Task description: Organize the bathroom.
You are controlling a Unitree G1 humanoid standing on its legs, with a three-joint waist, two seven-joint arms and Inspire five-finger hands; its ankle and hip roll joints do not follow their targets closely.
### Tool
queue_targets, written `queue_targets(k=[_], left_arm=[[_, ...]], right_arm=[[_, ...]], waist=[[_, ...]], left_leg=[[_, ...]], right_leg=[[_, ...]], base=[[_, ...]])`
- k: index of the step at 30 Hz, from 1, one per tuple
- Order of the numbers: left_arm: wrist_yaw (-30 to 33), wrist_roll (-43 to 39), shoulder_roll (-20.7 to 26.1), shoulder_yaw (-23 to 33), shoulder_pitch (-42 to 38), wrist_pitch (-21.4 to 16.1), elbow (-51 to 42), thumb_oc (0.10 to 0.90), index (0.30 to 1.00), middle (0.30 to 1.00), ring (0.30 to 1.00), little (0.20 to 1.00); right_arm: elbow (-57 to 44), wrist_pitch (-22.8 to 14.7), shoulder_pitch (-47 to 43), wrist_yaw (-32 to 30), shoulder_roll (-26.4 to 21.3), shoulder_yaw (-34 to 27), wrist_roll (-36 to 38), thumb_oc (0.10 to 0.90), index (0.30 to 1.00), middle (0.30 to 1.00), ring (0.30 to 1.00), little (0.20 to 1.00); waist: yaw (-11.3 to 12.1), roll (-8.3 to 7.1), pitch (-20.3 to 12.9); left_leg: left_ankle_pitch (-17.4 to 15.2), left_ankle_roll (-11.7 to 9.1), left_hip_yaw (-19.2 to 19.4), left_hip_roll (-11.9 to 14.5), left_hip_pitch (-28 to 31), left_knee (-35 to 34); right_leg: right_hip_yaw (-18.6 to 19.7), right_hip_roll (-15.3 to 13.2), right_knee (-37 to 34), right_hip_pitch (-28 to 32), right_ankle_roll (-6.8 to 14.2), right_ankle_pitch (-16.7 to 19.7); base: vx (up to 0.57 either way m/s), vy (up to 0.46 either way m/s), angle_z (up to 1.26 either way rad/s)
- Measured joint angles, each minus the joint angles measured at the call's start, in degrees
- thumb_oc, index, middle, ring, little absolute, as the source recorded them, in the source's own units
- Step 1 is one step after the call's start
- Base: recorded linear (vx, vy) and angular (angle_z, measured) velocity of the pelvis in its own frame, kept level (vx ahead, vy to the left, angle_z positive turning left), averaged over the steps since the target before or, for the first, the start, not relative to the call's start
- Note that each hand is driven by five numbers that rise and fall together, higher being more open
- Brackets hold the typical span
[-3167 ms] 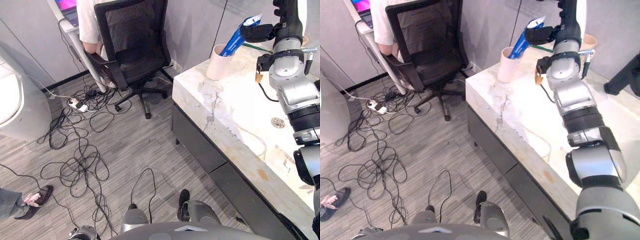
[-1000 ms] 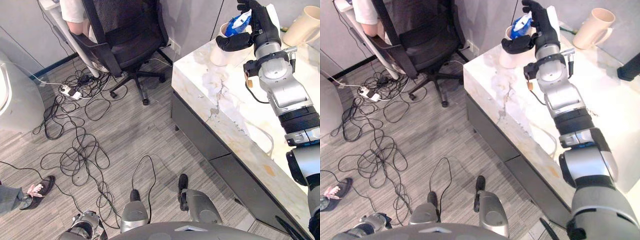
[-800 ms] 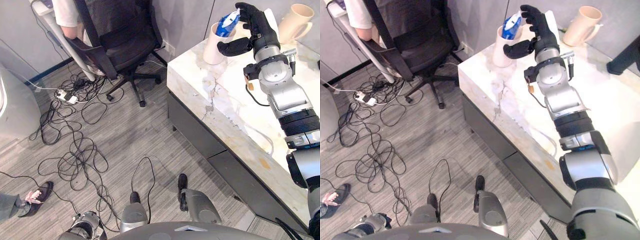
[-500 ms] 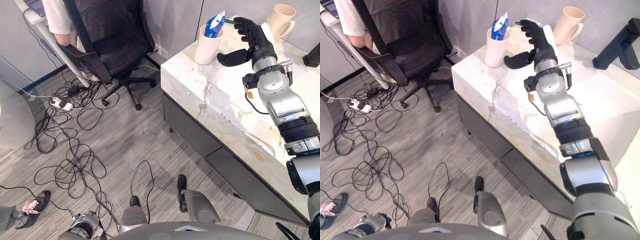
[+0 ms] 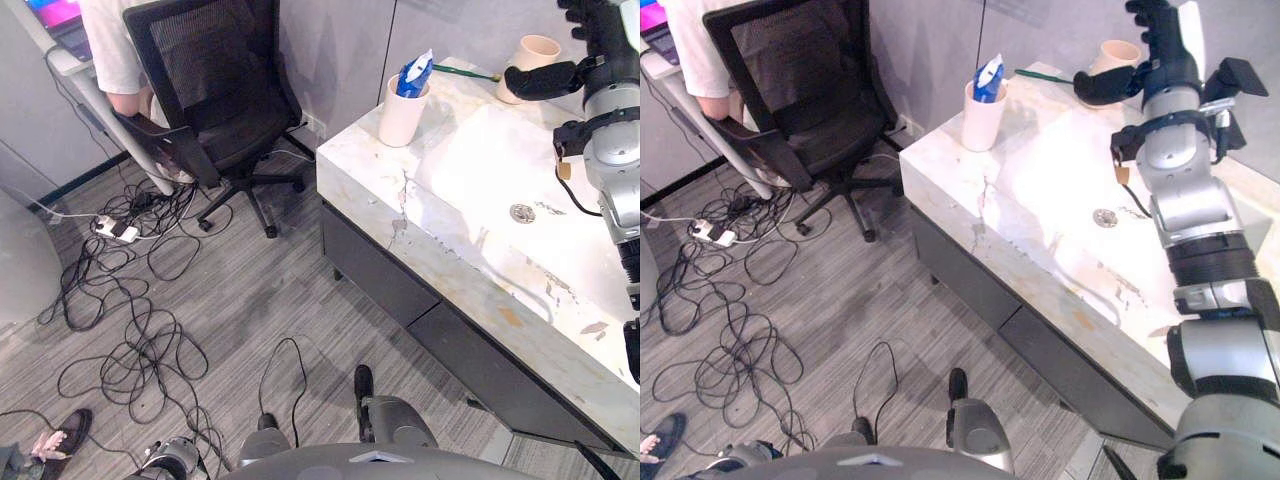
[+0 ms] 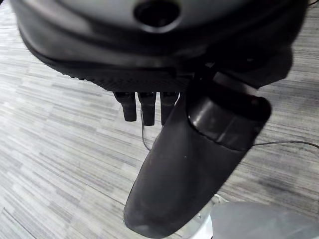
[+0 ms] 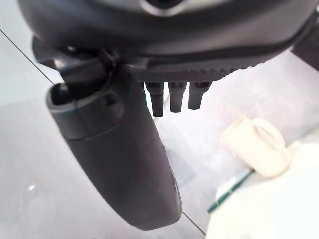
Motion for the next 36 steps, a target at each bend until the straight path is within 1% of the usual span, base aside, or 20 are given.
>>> queue_targets(k=[8, 10, 11, 13, 16, 18, 20, 21, 22, 23, 24, 25, 27, 28, 29, 30, 31, 32, 33, 36], left_arm=[[1.2, -0.1, 0.0, 0.0, 2.2, -1.3, 0.0, 0.800, 0.900, 0.900, 0.900, 0.900], [1.9, -0.3, 0.0, 0.0, 2.4, -2.3, -0.1, 0.800, 0.900, 0.900, 0.900, 0.900], [2.4, -0.3, 0.0, 0.0, 2.8, -3.4, -0.1, 0.800, 0.900, 0.900, 0.900, 0.900], [2.4, -0.3, 0.0, 0.0, 3.8, -3.9, 0.0, 0.800, 0.900, 0.900, 0.900, 0.900], [2.4, -0.3, 0.0, -0.1, 4.1, -4.7, 0.0, 0.800, 0.900, 0.900, 0.900, 0.900], [2.6, -0.3, 0.1, -0.3, 4.0, -4.8, 0.4, 0.800, 0.900, 0.900, 0.900, 0.900], [3.4, -1.3, 0.2, -0.2, 3.4, -6.3, 0.9, 0.800, 0.900, 0.900, 0.900, 0.900], [3.4, -1.3, 0.2, -0.2, 3.4, -6.3, 0.9, 0.800, 0.900, 0.900, 0.900, 0.900], [3.4, -3.2, 0.2, -0.1, 3.1, -7.4, 1.1, 0.800, 0.900, 0.900, 0.900, 0.900], [3.1, -5.0, 0.4, 0.3, 3.2, -8.2, 1.1, 0.800, 0.900, 0.900, 0.900, 0.900], [3.1, -5.0, 0.4, 0.3, 3.2, -8.2, 1.1, 0.800, 0.900, 0.900, 0.900, 0.900], [2.2, -6.8, 0.2, 0.5, 3.7, -8.5, 1.1, 0.800, 0.900, 0.900, 0.900, 0.900], [2.2, -6.8, 0.2, 0.5, 3.7, -8.5, 1.1, 0.800, 0.900, 0.900, 0.900, 0.900], [1.2, -9.2, -0.7, 1.9, 4.1, -8.6, 1.7, 0.800, 0.900, 0.900, 0.900, 0.900], [1.0, -9.5, -0.9, 2.2, 3.9, -8.8, 2.0, 0.800, 0.900, 0.900, 0.900, 0.900], [1.1, -10.2, -0.7, 2.9, 3.3, -10.3, 2.3, 0.800, 0.900, 0.900, 0.900, 0.900], [1.1, -10.2, -0.7, 2.9, 3.3, -10.3, 2.3, 0.800, 0.900, 0.900, 0.900, 0.900], [1.1, -12.0, -0.6, 3.8, 2.9, -12.2, 2.6, 0.800, 0.900, 0.900, 0.900, 0.900], [1.1, -13.4, -0.6, 3.9, 3.0, -13.6, 2.7, 0.800, 0.900, 0.900, 0.900, 0.900], [1.1, -14.0, -0.4, 3.8, 3.2, -14.7, 3.5, 0.800, 0.900, 0.900, 0.900, 0.900]], right_arm=[[-1.1, -2.1, -1.2, -5.5, -12.9, -0.9, 0.0, 0.800, 0.900, 0.900, 0.900, 0.900], [-0.7, -1.7, 0.1, -7.0, -16.6, -3.4, 0.0, 0.800, 0.900, 0.900, 0.900, 0.900], [0.6, -1.4, 2.4, -8.4, -17.8, -8.6, 0.0, 0.800, 0.900, 0.900, 0.900, 0.900], [4.4, -0.8, 4.3, -11.7, -17.8, -14.2, 0.1, 0.800, 0.900, 0.900, 0.900, 0.900], [7.2, 0.6, 6.1, -13.7, -18.6, -16.6, 0.2, 0.800, 0.900, 0.900, 0.900, 0.900], [10.5, 1.0, 9.8, -14.8, -19.9, -20.1, 0.4, 0.800, 0.900, 0.900, 0.900, 0.900], [18.9, 1.7, 15.7, -17.0, -21.0, -26.2, 0.7, 0.800, 0.900, 0.900, 0.900, 0.900], [18.9, 1.7, 15.7, -17.0, -21.0, -26.2, 0.7, 0.800, 0.900, 0.900, 0.900, 0.900], [23.2, 1.5, 21.9, -17.4, -22.2, -30.9, 1.5, 0.800, 0.900, 0.900, 0.900, 0.900], [27.4, 1.5, 27.1, -17.5, -22.4, -35.7, 2.9, 0.800, 0.900, 0.900, 0.900, 0.900], [27.4, 1.5, 27.1, -17.5, -22.4, -35.7, 2.9, 0.800, 0.900, 0.900, 0.900, 0.900], [32.2, 3.0, 30.7, -18.1, -22.3, -40.2, 3.0, 0.800, 0.900, 0.900, 0.900, 0.900], [32.2, 3.0, 30.7, -18.1, -22.3, -40.2, 3.0, 0.800, 0.900, 0.900, 0.900, 0.900], [35.9, 3.8, 36.7, -20.6, -21.0, -44.7, 5.2, 0.800, 0.900, 0.900, 0.900, 0.900], [37.2, 4.0, 39.5, -21.0, -20.0, -46.2, 5.9, 0.800, 0.900, 0.900, 0.900, 0.900], [38.1, 3.5, 47.2, -22.0, -18.0, -51.1, 7.4, 0.800, 0.900, 0.900, 0.900, 0.900], [38.1, 3.5, 47.2, -22.0, -18.0, -51.1, 7.4, 0.800, 0.900, 0.900, 0.900, 0.900], [41.2, 3.1, 51.8, -23.2, -15.3, -58.4, 8.1, 0.800, 0.900, 0.900, 0.900, 0.900], [45.2, 3.8, 51.5, -25.7, -14.2, -63.0, 9.8, 0.800, 0.900, 0.900, 0.900, 0.900], [47.0, 4.2, 55.0, -28.1, -10.5, -65.3, 11.9, 0.800, 0.900, 0.900, 0.900, 0.900]], waist=[[-1.4, -1.72, -2.0], [-1.6, -1.96, -2.1], [-1.8, -2.34, -2.4], [-2.8, -2.72, -2.7], [-3.7, -2.84, -3.1], [-5.4, -2.64, -3.8], [-6.7, -2.42, -4.1], [-6.7, -2.42, -4.1], [-7.7, -2.00, -4.4], [-7.7, -1.82, -4.6], [-7.7, -1.82, -4.6], [-8.9, -1.16, -5.5], [-8.9, -1.16, -5.5], [-11.3, -0.10, -6.6], [-12.2, 0.34, -6.9], [-12.1, 0.41, -7.0], [-12.1, 0.41, -7.0], [-11.6, 0.24, -7.1], [-11.6, 0.17, -7.1], [-12.4, -0.06, -7.3]], left_leg=[[0.0, 0.0, 0.6, -0.1, 0.7, -1.2], [0.0, 0.0, 0.9, -0.3, 0.9, -1.5], [0.0, 0.1, 1.4, -0.4, 1.0, -1.6], [-0.5, 0.7, 2.2, -0.7, 1.3, -1.6], [-0.7, 0.8, 2.8, -1.0, 1.8, -1.7], [-0.7, 0.8, 3.4, -1.2, 1.9, -2.2], [-1.1, 0.8, 4.6, -1.5, 3.0, -2.4], [-1.1, 0.8, 4.6, -1.5, 3.0, -2.4], [-1.5, 0.6, 5.0, -1.5, 3.4, -2.4], [-1.9, 0.9, 5.4, -1.4, 3.9, -2.4], [-1.9, 0.9, 5.4, -1.4, 3.9, -2.4], [-2.2, 0.9, 5.8, -1.3, 3.7, -2.3], [-2.2, 0.9, 5.8, -1.3, 3.7, -2.3], [-2.6, 1.2, 6.0, -1.0, 4.1, -2.3], [-3.0, 1.1, 6.4, -0.9, 4.4, -2.3], [-3.4, 1.0, 6.4, -0.6, 4.7, -2.3], [-3.4, 1.0, 6.4, -0.6, 4.7, -2.3], [-3.6, 1.0, 6.4, -0.4, 4.7, -2.3], [-4.5, 1.4, 6.5, -0.4, 4.6, -2.0], [-5.5, 1.3, 6.6, -0.5, 3.7, -1.2]], right_leg=[[0.6, 0.4, -0.9, 0.2, 0.3, 0.2], [0.9, 0.3, -1.0, 0.0, 0.4, 0.3], [1.3, 0.4, -1.5, 0.0, 0.6, 0.5], [2.2, 0.4, -1.8, 0.0, 0.8, 0.7], [3.1, 0.4, -2.0, 0.0, 1.0, 0.9], [3.5, 0.4, -2.7, -0.1, 1.1, 1.3], [5.1, 0.9, -3.1, 0.1, 1.4, 1.5], [5.1, 0.9, -3.1, 0.1, 1.4, 1.5], [5.6, 1.1, -3.5, 0.5, 1.5, 1.5], [6.4, 1.3, -3.6, 0.6, 1.6, 1.6], [6.4, 1.3, -3.6, 0.6, 1.6, 1.6], [6.6, 1.4, -3.6, 0.4, 1.5, 1.5], [6.6, 1.4, -3.6, 0.4, 1.5, 1.5], [7.6, 1.8, -3.7, 0.2, 1.5, 1.5], [8.1, 2.1, -3.6, 0.2, 1.5, 1.5], [8.3, 2.4, -3.4, 0.3, 1.1, 1.2], [8.3, 2.4, -3.4, 0.3, 1.1, 1.2], [8.3, 2.7, -2.4, -0.2, 0.9, 0.5], [8.5, 2.9, -0.5, -1.4, 0.9, -0.2], [9.7, 3.4, 2.0, -3.7, 0.9, -0.9]], base=[[-0.02, 0.035, -0.05], [-0.04, 0.031, -0.07], [-0.04, 0.017, -0.15], [-0.04, 0.013, -0.20], [-0.03, 0.013, -0.21], [0.00, 0.016, -0.14], [0.01, 0.034, -0.28], [0.00, 0.028, -0.18], [-0.01, 0.006, -0.22], [-0.01, 0.006, -0.22], [-0.01, -0.002, -0.26], [-0.01, -0.003, -0.09], [-0.01, -0.008, -0.15], [-0.01, -0.027, -0.31], [-0.01, -0.038, -0.35], [0.01, -0.026, -0.15], [0.00, 0.000, 0.00], [0.00, -0.012, -0.06], [-0.01, -0.024, -0.21], [-0.02, -0.024, -0.19]])
